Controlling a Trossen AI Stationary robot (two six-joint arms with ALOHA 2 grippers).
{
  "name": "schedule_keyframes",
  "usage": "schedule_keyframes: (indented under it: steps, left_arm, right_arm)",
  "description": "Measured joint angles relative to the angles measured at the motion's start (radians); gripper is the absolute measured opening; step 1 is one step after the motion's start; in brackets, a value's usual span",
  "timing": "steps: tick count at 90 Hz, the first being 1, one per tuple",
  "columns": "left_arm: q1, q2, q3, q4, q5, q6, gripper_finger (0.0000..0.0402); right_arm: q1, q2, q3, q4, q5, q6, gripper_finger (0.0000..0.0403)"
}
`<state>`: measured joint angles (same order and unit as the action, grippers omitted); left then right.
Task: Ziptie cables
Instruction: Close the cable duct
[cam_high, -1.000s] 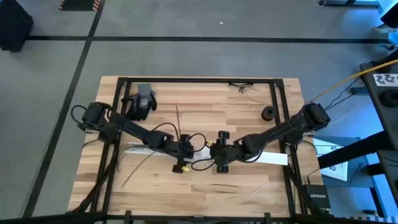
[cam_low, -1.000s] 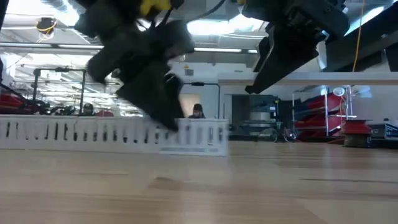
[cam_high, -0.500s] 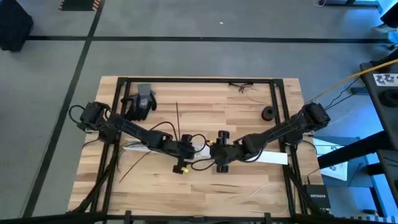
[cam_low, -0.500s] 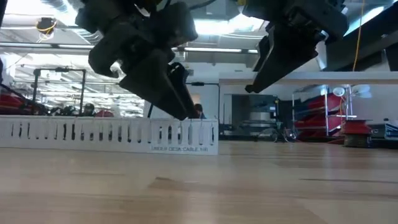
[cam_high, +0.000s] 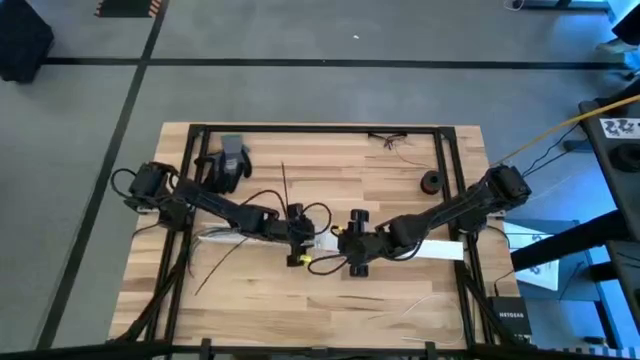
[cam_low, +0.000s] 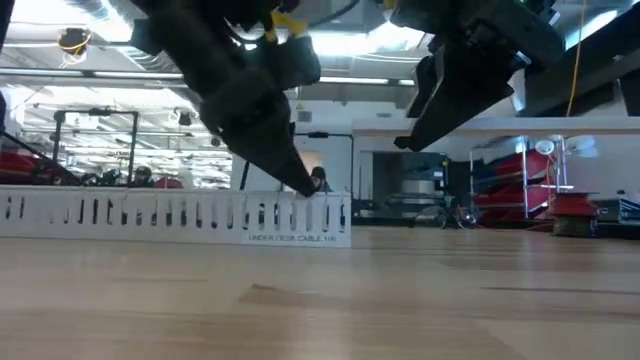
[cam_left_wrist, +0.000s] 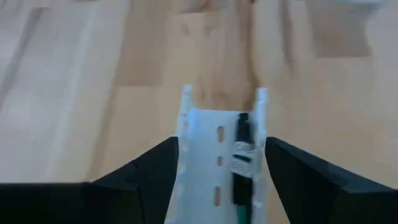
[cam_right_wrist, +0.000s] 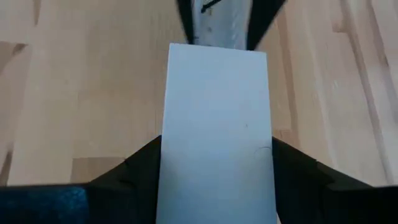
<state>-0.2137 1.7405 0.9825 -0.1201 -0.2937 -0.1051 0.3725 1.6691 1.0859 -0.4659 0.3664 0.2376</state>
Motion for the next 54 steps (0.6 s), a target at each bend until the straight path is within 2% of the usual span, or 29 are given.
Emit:
schedule_keyframes:
  steps: [19,33,54]
  left_arm:
    - [-0.028,0.0,0.03,-0.014,-0.015,0.09,0.0235]
    - [-0.036,-0.002,0.035,0.011,-0.04,0.088,0.0239]
    - [-0.045,-0.002,0.035,0.014,-0.04,0.087,0.0307]
  right_arm:
    - [0.0,0.0,0.0,0.0,0.0,0.0,0.0225]
    - [0.0,0.0,0.0,-0.002,0.0,0.002,0.0225]
    - [0.0,0.0,0.0,-0.011,0.0,0.001,0.0225]
